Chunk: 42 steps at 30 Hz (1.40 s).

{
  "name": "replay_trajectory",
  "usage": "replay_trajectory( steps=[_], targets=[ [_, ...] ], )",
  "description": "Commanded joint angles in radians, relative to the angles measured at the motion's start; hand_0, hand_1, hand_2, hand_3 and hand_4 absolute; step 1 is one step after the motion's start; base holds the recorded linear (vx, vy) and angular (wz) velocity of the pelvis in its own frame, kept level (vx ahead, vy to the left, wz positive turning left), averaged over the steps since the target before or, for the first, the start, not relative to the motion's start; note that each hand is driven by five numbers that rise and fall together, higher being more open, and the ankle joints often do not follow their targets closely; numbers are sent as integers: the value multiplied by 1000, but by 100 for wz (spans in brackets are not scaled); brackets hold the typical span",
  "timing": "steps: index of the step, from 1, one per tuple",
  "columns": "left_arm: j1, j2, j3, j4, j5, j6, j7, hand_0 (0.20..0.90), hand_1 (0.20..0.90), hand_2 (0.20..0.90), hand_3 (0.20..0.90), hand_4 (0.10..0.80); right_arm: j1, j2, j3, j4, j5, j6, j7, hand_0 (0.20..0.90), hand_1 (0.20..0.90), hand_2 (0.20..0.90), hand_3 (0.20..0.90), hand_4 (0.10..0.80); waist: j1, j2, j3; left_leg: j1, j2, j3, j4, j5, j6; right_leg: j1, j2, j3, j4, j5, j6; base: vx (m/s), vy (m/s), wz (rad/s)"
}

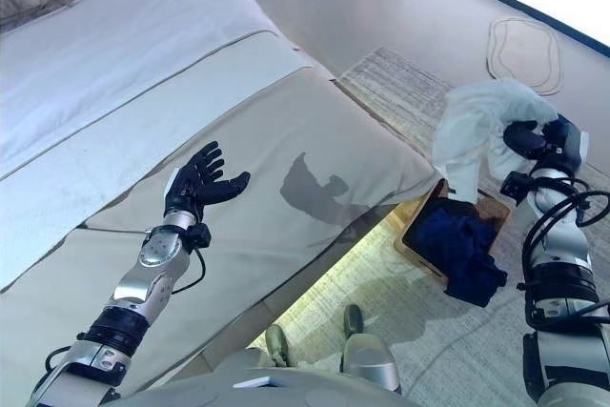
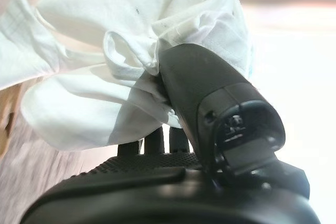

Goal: Pick up the clothes from the bed and place them into the basket

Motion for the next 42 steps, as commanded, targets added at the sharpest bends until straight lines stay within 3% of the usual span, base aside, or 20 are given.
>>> replay_trajectory(
  steps=[1, 13, 28, 29, 30, 31, 42],
  targets=[
    [-45, 12, -38, 25, 41, -107, -8, 900, 900, 900, 900, 800, -36, -83, -78, -50, -62, -90, -48, 300, 300, 300, 200, 100, -1, -12, -141, -27, 11, -90, 50, -82, -30, -11, 16, 8, 73, -78, 20, 2, -65, -2],
    [-35, 32, -82, 13, 88, -91, -64, 900, 900, 900, 900, 800, 20, -95, -117, 53, -73, -61, -7, 300, 300, 300, 200, 100, -51, 23, -123, -28, 26, -46, 24, -67, -47, -44, 27, 35, 59, -57, 24, 17, -61, -7],
    [-54, 22, -143, 9, 42, -87, -68, 900, 900, 900, 900, 800, -51, -154, -75, 180, -74, -35, 12, 300, 300, 300, 200, 100, -67, 87, -80, -54, 42, -18, 5, -42, -75, -77, 27, 31, 34, -49, 23, -7, -43, -6],
    [-57, 19, -143, 9, 37, -89, -65, 900, 900, 900, 900, 800, -58, -159, -73, 186, -67, -30, 15, 394, 394, 394, 310, 210, -68, 89, -76, -55, 43, -18, 3, -39, -78, -79, 28, 30, 33, -49, 22, 0, 0, 0],
    [-59, 17, -145, 11, 36, -90, -61, 900, 900, 900, 900, 800, -59, -160, -72, 186, -70, -30, 15, 841, 841, 841, 831, 731, -68, 90, -75, -55, 44, -18, 3, -38, -79, -79, 28, 30, 33, -49, 22, 0, 0, 0],
    [-59, 16, -145, 10, 35, -90, -58, 900, 900, 900, 900, 800, -58, -159, -71, 185, -76, -29, 20, 900, 900, 900, 900, 800, -69, 92, -74, -56, 45, -17, 3, -38, -80, -78, 28, 29, 32, -49, 22, 2, -25, 3],
    [-58, 13, -138, 7, 33, -89, -61, 900, 900, 900, 900, 800, -48, -152, -58, 167, -115, -19, 15, 900, 900, 900, 900, 800, -67, 100, -66, -57, 47, -27, 4, -31, -87, -69, 25, 20, 31, -54, 17, 0, 0, 0]
  ],
)
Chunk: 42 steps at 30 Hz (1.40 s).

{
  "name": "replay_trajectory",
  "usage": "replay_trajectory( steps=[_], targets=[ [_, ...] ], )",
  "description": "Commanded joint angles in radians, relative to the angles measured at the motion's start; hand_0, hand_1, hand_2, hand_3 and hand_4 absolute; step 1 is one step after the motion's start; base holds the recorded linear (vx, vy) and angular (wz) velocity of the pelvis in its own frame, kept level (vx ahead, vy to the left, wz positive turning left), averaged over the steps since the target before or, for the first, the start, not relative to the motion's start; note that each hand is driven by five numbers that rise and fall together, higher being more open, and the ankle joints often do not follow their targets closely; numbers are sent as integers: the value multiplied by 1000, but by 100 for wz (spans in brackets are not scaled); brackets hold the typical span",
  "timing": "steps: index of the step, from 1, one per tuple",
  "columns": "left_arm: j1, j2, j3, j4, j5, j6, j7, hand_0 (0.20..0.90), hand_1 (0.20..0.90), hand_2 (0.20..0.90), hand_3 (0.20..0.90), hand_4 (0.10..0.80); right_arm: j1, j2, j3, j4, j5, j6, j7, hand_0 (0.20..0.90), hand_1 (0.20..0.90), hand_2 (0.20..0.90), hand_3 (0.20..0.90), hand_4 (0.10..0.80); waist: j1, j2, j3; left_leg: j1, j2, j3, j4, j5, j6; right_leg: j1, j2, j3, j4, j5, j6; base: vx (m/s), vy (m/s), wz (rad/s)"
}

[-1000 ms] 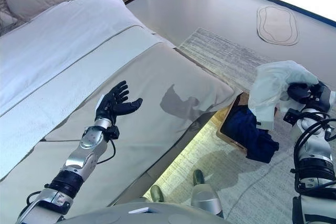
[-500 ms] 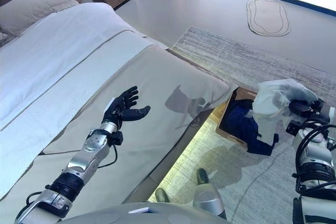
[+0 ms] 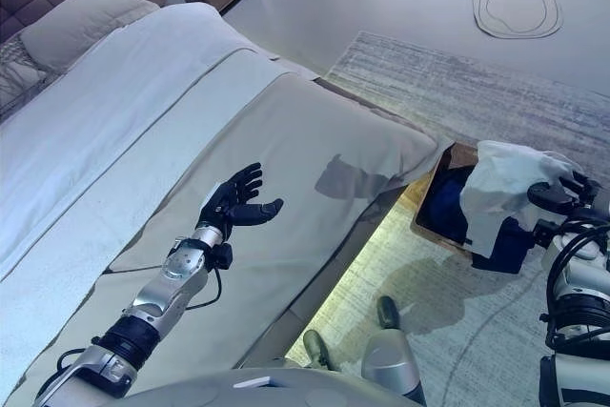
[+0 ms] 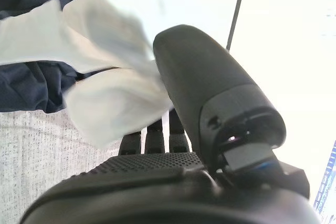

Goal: Pick up the clothes from the bed and place them into the basket

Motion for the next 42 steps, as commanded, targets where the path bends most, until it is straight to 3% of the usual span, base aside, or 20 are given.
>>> replay_trajectory(
  steps=[1, 14, 27, 32, 42],
  targets=[
    [-80, 15, 37, -2, -4, -88, 14, 900, 900, 900, 900, 800, -122, -105, 10, -36, -51, -71, -11, 900, 900, 900, 900, 800, 2, -82, -42, -14, 38, -81, 46, -59, -71, 20, 24, -31, 37, -55, 4, 0, 0, 0],
    [-60, 9, 49, 14, -4, -88, 0, 900, 900, 900, 900, 800, -114, -81, 24, -58, -76, -93, 36, 900, 900, 900, 900, 800, 16, -91, -63, -1, 31, -84, 39, -62, -66, 37, 16, -45, 34, -57, 5, 2, 8, 1],
    [-2, -45, 34, 147, 86, -94, -3, 900, 900, 900, 900, 800, -30, 163, 193, -148, -199, -180, 39, 900, 900, 900, 900, 800, 69, -126, -86, 22, 11, -133, 30, -62, -42, 75, 7, -80, 51, -69, 1, 19, 35, 9],
    [46, -59, 54, 158, 124, -103, -7, 900, 900, 900, 900, 800, 28, 257, 304, -210, -423, -209, -24, 900, 900, 900, 900, 800, 105, -134, -90, 22, -4, -175, 21, -58, -31, 88, 0, -105, 64, -81, 2, 21, 39, 26],
    [132, -64, 106, 168, 187, -105, -26, 900, 900, 900, 900, 800, 55, 269, 454, -291, -756, -208, -81, 900, 900, 900, 900, 800, 182, -151, -103, 14, -19, -230, 17, -53, -27, 127, -11, -166, 60, -101, 2, 32, 24, 23]
  ],
)
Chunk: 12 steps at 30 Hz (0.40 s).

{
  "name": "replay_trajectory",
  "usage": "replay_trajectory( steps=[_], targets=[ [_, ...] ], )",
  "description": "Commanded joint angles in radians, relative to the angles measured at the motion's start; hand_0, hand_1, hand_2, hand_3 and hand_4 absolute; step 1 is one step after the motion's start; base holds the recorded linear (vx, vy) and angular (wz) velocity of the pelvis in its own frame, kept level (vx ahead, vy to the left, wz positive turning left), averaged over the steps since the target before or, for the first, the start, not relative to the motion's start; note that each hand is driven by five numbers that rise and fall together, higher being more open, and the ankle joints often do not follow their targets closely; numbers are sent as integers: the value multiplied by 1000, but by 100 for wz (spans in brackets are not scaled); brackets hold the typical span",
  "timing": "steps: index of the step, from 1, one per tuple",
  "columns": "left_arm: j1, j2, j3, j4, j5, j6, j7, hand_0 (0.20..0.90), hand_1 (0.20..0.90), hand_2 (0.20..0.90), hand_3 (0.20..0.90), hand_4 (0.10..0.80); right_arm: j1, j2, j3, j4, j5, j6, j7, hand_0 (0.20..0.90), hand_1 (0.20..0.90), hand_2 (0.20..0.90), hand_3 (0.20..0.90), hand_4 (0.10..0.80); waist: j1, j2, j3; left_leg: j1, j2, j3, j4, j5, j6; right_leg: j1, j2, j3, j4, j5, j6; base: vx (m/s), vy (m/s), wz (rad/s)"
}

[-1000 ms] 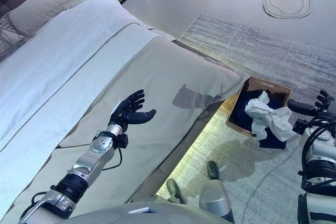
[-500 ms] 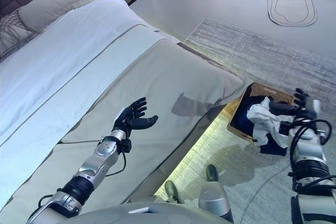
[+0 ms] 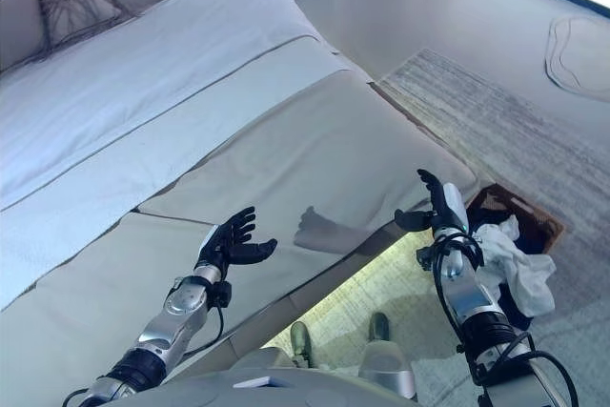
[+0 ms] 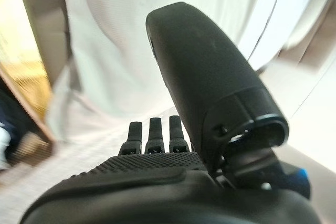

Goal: Pick up the clothes from the bed and place them into the basket

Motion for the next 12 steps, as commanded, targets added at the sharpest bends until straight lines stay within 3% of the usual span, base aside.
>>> replay_trajectory(
  steps=[1, 5, 7, 12],
  targets=[
    [-35, 31, 23, 18, 51, -92, -4, 900, 900, 900, 900, 800, -43, -13, 20, -84, -122, -92, -87, 900, 900, 900, 900, 800, 18, -41, -93, -18, -18, -68, 18, -72, -25, 13, -1, -10, 57, -97, -1, 9, 31, 35],
    [-39, 14, 16, 44, 65, -51, -24, 900, 900, 900, 900, 800, -40, 6, 54, -85, -141, -66, -73, 900, 900, 900, 900, 800, 46, -45, -94, -26, -27, -101, 13, -65, -24, 25, -8, -40, 58, -103, 1, 24, 21, 28],
    [-27, 6, 30, 48, 68, -35, -31, 900, 900, 900, 900, 800, -18, 32, 52, -82, -70, -51, -56, 900, 900, 900, 900, 800, 59, -48, -94, -28, -30, -121, 13, -63, -23, 32, -16, -51, 63, -108, 3, 49, 9, 26],
    [-9, 7, 56, 34, 63, -33, -54, 900, 900, 900, 900, 800, 24, 71, 46, -87, -58, -42, -64, 900, 900, 900, 900, 800, 87, -51, -76, -45, -34, -149, 29, -58, -19, 29, -33, -82, 88, -114, 5, 3, -1, 24]
  ],
)
